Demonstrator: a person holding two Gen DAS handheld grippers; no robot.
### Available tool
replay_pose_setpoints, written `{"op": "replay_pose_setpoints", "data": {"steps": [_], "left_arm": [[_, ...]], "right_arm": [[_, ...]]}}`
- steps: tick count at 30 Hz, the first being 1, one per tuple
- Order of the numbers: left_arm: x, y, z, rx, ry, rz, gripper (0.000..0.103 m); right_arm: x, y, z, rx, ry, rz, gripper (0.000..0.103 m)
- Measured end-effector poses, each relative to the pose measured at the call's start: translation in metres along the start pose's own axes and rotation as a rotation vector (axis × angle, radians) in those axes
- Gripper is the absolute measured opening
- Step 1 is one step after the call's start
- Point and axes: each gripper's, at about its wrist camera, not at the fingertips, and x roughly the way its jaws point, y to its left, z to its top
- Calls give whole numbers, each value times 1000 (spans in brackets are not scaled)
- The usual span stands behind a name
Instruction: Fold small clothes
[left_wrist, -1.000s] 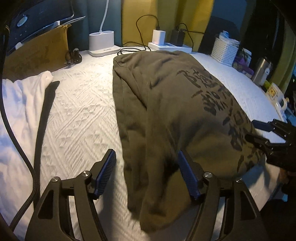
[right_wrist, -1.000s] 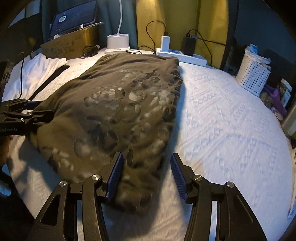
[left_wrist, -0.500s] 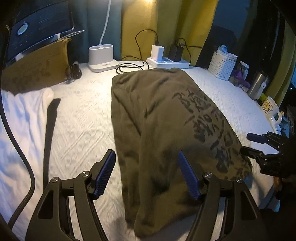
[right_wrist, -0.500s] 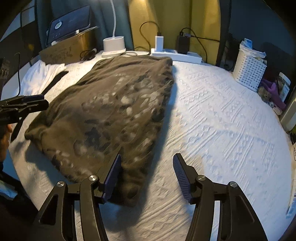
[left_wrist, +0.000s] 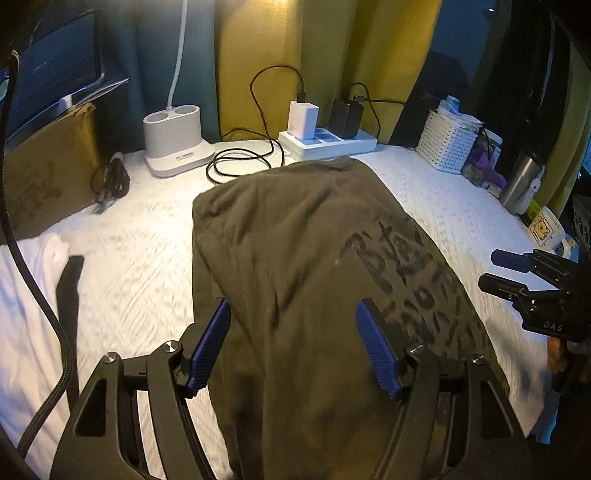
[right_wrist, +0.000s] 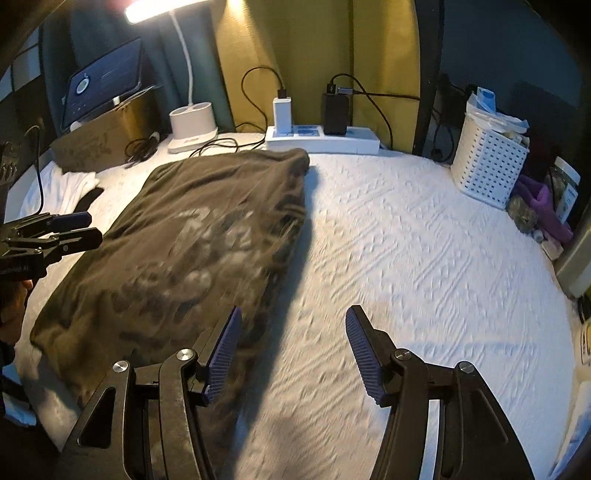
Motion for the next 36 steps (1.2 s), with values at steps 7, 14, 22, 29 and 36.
{"op": "replay_pose_setpoints", "data": {"steps": [7, 14, 22, 29, 36], "left_arm": [[24, 15, 21, -2, 4, 21, 70], [45, 34, 44, -13, -3, 44, 70], [77, 66, 58, -67, 39, 36, 77], [94, 68, 61, -69, 49, 0, 87], [106, 36, 66, 45, 76, -37, 87]], "right_arm": [[22, -9, 22, -4, 0, -5, 71], [49, -25, 46, -3, 5, -13, 72], [78, -32, 74, 8, 5, 36, 72], [109, -25, 98, 11, 2, 141, 72], [141, -10, 107, -13, 32, 199, 72]]}}
